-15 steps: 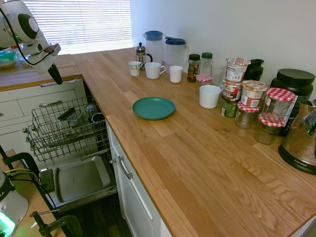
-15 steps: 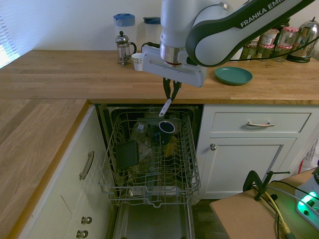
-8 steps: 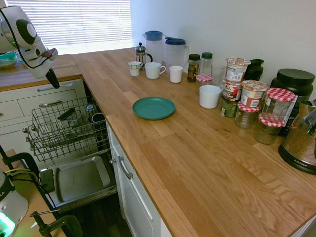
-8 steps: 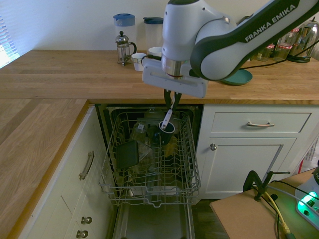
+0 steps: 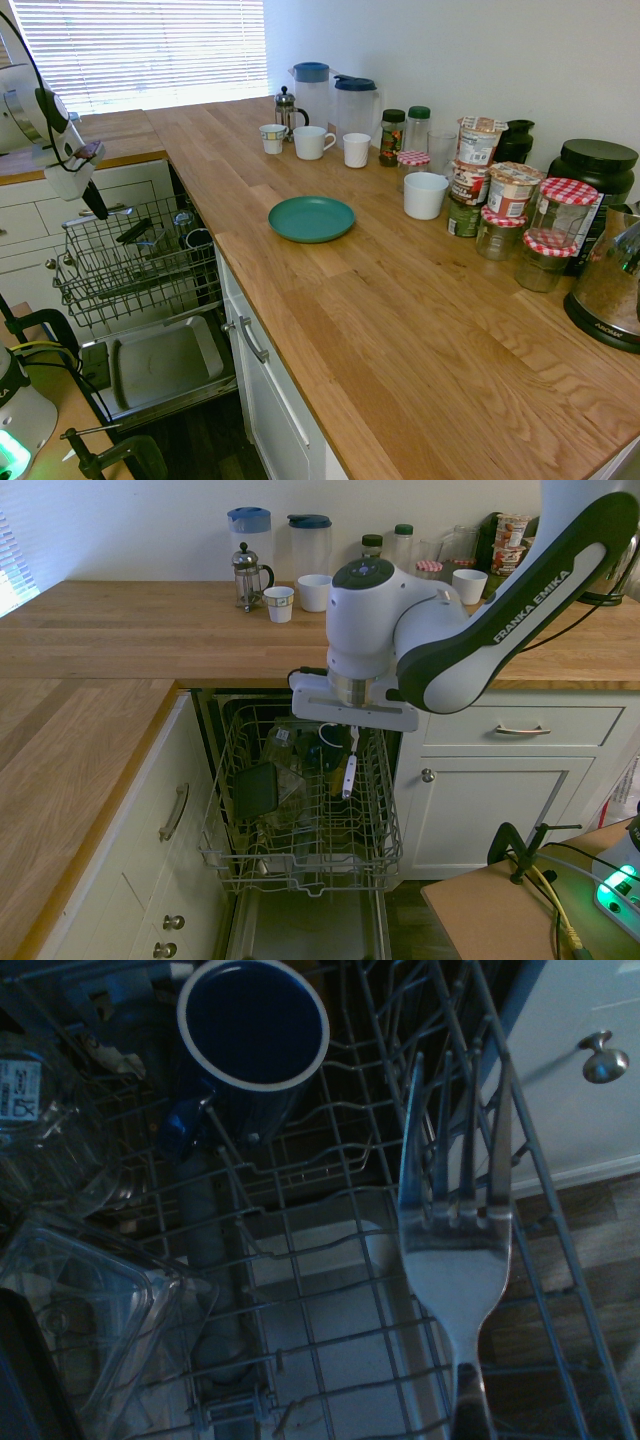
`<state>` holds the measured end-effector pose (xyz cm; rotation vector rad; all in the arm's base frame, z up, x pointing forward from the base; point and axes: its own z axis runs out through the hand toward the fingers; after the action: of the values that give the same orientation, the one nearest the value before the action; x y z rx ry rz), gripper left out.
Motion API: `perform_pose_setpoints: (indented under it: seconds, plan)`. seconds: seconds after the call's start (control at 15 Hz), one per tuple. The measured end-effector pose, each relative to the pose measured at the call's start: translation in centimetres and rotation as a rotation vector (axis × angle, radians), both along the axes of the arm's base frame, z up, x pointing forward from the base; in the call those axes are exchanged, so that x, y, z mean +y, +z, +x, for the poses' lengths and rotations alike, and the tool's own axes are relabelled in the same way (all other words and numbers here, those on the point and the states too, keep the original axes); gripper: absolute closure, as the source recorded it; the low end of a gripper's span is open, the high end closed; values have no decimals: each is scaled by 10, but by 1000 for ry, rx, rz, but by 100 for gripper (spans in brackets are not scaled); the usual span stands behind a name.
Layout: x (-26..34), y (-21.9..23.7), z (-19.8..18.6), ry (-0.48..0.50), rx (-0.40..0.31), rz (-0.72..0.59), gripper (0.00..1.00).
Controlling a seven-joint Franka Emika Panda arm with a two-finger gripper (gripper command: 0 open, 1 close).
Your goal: Put the fork in the dishwasher
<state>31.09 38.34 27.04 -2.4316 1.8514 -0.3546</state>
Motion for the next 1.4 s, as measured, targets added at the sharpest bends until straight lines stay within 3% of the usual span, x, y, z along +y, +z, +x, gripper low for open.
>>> perform_pose_setpoints:
  seconds: [0.6,0.87,1.13,1.2,1.4]
  plan:
    - [7,-107,47,83,119,-21,100]
    - [5,-132,46,155,143,-56,100]
    - [-10,-155,58,166,141,-41,100]
    - [-13,-160,62,160,144,-32,0]
    - [-16,-169,65,154,153,-9,0]
